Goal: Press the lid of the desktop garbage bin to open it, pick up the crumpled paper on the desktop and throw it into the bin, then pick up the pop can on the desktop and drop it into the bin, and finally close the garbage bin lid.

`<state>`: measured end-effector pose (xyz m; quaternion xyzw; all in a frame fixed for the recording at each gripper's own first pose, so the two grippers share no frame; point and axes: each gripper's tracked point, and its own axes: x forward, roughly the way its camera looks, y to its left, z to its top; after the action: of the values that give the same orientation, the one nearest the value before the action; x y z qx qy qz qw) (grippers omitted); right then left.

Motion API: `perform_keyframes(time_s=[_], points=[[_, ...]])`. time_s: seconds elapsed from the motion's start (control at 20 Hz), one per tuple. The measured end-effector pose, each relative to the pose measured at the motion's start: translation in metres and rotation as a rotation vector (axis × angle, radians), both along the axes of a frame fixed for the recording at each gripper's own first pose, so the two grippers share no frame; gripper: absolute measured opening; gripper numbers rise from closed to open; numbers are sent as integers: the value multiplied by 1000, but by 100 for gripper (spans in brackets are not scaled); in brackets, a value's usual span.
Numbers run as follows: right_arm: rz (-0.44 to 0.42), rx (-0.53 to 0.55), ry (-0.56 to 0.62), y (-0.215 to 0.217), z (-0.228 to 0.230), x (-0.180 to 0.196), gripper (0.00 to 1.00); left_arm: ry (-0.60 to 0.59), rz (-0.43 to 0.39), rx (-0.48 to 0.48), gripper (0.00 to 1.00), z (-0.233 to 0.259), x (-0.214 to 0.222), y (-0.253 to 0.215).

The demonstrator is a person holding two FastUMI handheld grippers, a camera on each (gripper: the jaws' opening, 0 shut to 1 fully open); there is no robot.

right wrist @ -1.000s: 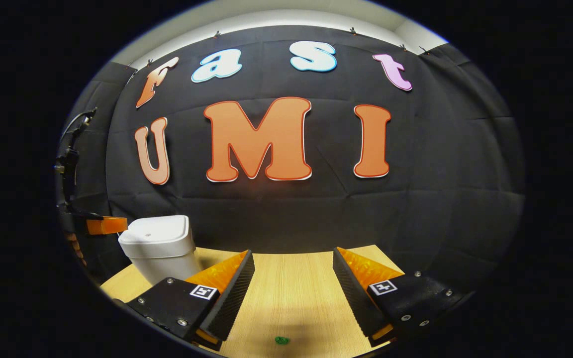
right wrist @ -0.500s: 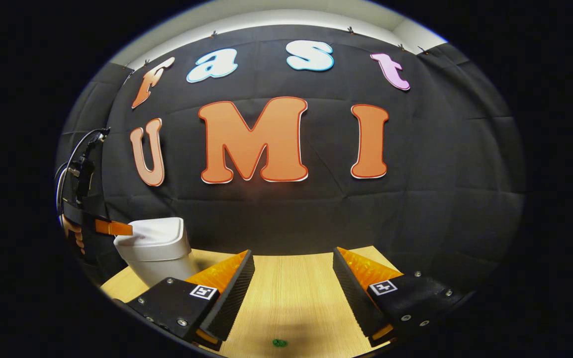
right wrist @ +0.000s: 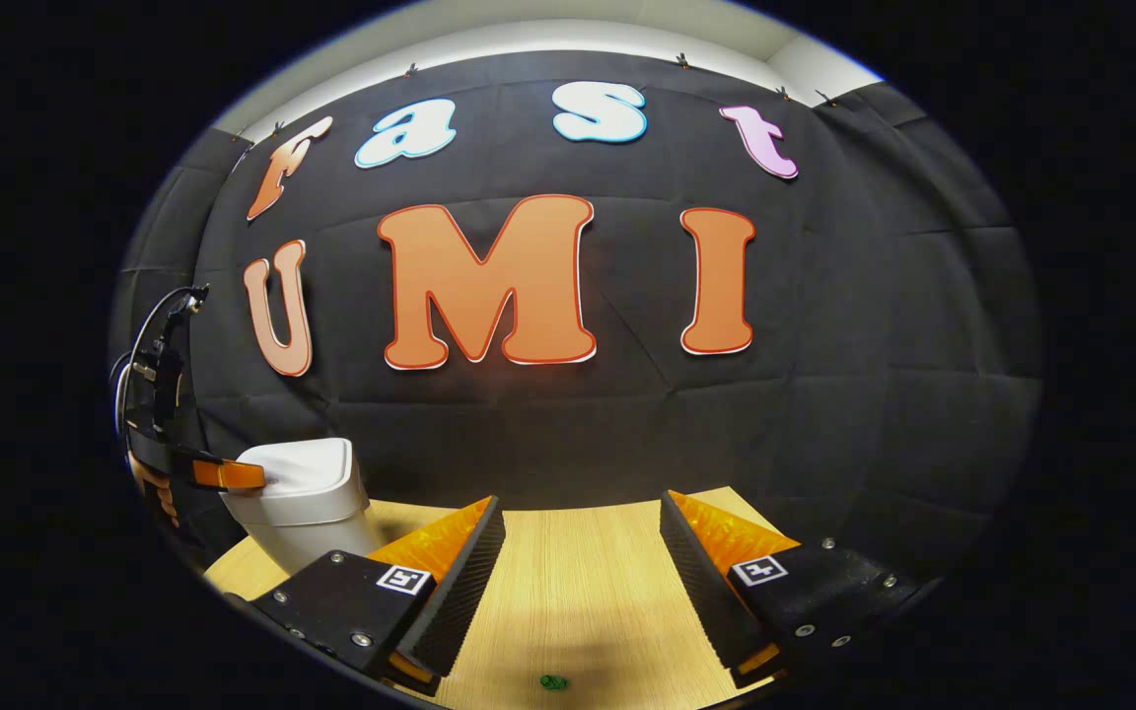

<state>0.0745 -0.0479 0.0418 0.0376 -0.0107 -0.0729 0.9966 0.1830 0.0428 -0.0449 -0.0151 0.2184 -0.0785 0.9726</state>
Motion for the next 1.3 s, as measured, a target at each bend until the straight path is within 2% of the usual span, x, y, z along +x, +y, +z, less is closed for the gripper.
perform_keyframes(time_s=[0.15, 0.3, 0.5, 0.6, 0.9, 1.05, 1.1, 1.15, 1.3], points=[[12, -10, -1, 5, 2, -5, 95, -17, -24, 42, 0, 5, 1, -2], [-2, -9, -11, -2, 7, -8, 95, -65, -4, 17, 0, 27, -8, -1], [-20, -16, -22, -6, 13, -10, 95, -238, 37, -35, 0, 96, -27, 0], [-13, -22, -27, -4, 14, -11, 95, -284, 51, -63, 0, 115, -39, -3], [14, -14, -25, 4, 10, -15, 95, -359, 136, -120, 0, 130, -70, 6], [9, -12, -29, 3, 11, -17, 95, -374, 134, -119, 23, 130, -77, 5], [10, -8, -36, 2, 11, -18, 95, -375, 126, -117, 24, 130, -78, 3], [19, 5, -41, 5, 13, -18, 95, -379, 129, -117, 32, 130, -79, 3], [37, 40, -46, 8, 14, -17, 95, -388, 125, -133, 36, 129, -80, 0]])
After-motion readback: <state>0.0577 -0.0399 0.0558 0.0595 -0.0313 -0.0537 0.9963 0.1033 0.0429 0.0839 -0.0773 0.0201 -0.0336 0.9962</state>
